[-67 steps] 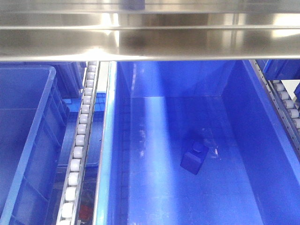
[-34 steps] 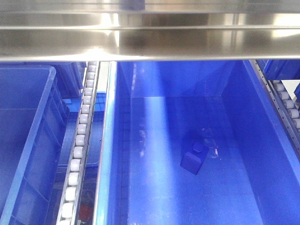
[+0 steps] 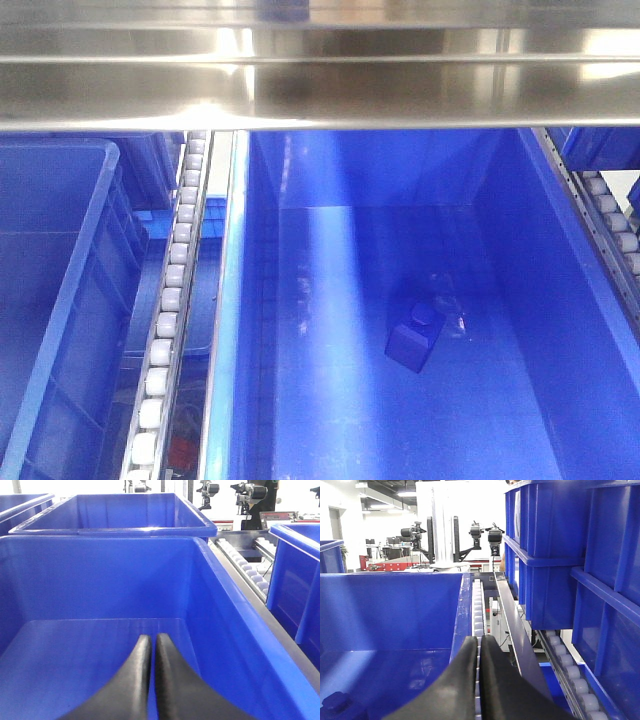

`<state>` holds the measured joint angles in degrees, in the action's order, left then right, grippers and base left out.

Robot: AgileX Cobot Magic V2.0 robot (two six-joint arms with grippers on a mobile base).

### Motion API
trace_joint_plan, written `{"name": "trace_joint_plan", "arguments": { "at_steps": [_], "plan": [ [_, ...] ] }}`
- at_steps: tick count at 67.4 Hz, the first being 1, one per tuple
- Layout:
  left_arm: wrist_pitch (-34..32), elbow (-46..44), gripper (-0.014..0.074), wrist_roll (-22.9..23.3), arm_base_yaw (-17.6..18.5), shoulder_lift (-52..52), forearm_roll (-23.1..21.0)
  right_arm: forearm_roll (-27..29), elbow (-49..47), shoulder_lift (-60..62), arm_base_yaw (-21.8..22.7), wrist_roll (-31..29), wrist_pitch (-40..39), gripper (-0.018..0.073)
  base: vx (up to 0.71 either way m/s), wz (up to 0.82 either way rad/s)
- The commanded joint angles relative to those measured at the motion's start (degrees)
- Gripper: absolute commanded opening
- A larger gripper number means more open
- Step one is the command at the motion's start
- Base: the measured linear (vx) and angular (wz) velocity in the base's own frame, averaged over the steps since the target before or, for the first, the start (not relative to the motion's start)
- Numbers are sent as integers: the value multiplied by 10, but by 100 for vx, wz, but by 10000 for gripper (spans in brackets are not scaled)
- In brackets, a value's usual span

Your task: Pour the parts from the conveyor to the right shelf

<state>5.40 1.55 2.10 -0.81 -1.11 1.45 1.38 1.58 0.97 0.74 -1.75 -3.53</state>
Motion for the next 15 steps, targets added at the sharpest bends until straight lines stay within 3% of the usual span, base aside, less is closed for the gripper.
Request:
{"name": "trace_joint_plan", "arguments": {
  "at_steps": [1, 15],
  "plan": [
    [-41, -15, -6, 4, 1, -3, -4, -2, 5, 4, 3, -2, -45, -9, 0, 0],
    [-41, -15, -6, 4, 1, -3, -4, -2, 5, 4, 3, -2, -45, -9, 0, 0]
  ]
}}
